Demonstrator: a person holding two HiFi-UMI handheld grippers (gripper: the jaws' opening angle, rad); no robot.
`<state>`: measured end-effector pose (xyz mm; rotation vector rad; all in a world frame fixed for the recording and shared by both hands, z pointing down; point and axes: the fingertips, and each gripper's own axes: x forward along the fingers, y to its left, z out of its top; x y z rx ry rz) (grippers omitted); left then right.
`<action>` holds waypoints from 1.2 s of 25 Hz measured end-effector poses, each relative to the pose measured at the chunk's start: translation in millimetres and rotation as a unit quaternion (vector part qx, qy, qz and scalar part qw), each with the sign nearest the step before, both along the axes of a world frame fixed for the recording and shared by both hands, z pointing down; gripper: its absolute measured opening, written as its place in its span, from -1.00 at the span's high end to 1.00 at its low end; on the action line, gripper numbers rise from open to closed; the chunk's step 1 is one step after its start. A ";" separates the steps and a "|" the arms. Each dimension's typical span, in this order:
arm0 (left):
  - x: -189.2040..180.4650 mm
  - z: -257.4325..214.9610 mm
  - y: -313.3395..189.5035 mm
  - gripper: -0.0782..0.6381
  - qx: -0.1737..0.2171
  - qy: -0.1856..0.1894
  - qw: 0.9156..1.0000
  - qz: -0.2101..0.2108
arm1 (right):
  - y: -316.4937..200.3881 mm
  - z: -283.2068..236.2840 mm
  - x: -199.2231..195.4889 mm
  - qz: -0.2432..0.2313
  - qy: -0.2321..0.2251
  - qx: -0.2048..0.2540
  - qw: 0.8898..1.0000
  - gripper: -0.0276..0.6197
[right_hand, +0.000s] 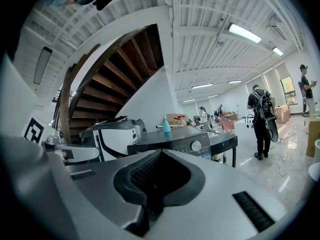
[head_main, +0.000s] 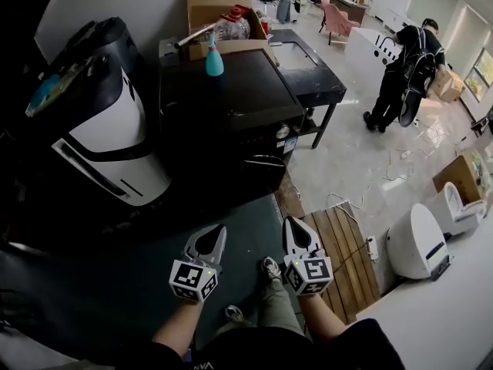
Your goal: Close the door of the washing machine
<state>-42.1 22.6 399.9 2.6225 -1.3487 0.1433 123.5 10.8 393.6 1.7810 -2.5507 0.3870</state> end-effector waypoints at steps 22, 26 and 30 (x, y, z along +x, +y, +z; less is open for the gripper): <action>-41.7 -36.2 105.7 0.75 0.040 -0.006 0.999 0.014 | 116.0 -24.9 -42.5 -0.014 0.028 0.017 0.999 0.92; -42.0 -36.0 117.8 0.75 0.040 -0.005 0.999 0.021 | 128.4 -19.8 -42.9 -0.015 0.035 0.018 0.999 0.92; -41.3 -36.0 128.8 0.75 0.040 -0.002 0.999 0.026 | 139.3 -20.5 -38.7 -0.002 0.042 0.005 0.999 0.92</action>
